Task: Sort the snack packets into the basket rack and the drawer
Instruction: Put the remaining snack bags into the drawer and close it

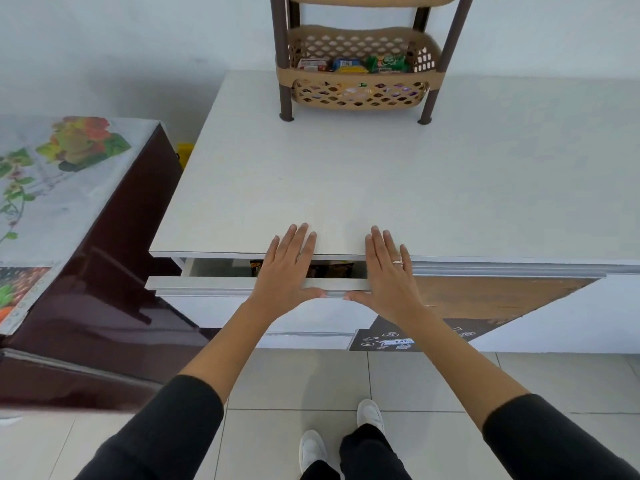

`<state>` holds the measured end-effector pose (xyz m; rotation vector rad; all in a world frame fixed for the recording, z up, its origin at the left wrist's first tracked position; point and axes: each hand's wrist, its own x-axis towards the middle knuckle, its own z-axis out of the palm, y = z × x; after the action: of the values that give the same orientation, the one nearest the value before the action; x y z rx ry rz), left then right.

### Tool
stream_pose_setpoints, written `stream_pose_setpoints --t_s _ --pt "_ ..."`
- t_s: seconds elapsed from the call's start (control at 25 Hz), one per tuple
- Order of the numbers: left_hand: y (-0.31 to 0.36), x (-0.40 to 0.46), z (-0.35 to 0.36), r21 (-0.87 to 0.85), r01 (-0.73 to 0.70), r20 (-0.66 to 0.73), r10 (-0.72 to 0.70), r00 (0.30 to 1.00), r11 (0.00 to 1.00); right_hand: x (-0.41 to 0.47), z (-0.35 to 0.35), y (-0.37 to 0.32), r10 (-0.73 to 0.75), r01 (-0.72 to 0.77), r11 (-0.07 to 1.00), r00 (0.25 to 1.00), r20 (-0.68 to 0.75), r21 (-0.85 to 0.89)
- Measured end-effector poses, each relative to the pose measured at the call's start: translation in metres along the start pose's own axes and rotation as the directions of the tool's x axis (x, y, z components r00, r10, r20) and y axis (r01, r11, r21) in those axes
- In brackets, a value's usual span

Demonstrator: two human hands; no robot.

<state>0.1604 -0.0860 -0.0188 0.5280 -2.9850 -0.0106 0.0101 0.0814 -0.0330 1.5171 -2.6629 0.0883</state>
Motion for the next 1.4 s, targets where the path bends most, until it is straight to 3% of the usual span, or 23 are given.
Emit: stream_pose_setpoints --t_s 0.16,0.52,0.84,1.0,1.28,1.4 --pt "-0.004 0.028 0.005 -0.087 0.012 0.072 -0.005 0.997 0.996 0.019 0.008 0.013 -0.021 0.021 1.000 0.996 -0.085 0.006" --pt "0.003 0.042 0.015 -0.101 0.030 -0.099 -0.040 0.994 0.994 0.031 0.018 0.013 0.001 0.004 1.000 0.974 -0.227 0.021" --pt "0.004 0.051 0.008 -0.107 0.019 -0.038 -0.023 0.999 0.994 0.032 0.006 0.018 -0.022 0.041 0.989 0.990 -0.136 0.140" --pt "0.016 0.075 0.000 -0.197 0.048 0.138 -0.020 0.990 0.979 0.035 -0.008 0.031 0.059 -0.050 0.984 0.997 -0.048 0.173" --pt "0.031 0.108 0.011 -0.146 0.181 0.116 -0.165 0.979 0.973 0.052 -0.018 0.091 0.185 -0.199 0.974 0.974 0.132 0.103" --pt "0.029 0.120 0.012 -0.135 0.257 0.108 -0.243 0.964 0.957 0.059 -0.016 0.127 0.185 -0.193 0.979 0.976 0.111 0.066"
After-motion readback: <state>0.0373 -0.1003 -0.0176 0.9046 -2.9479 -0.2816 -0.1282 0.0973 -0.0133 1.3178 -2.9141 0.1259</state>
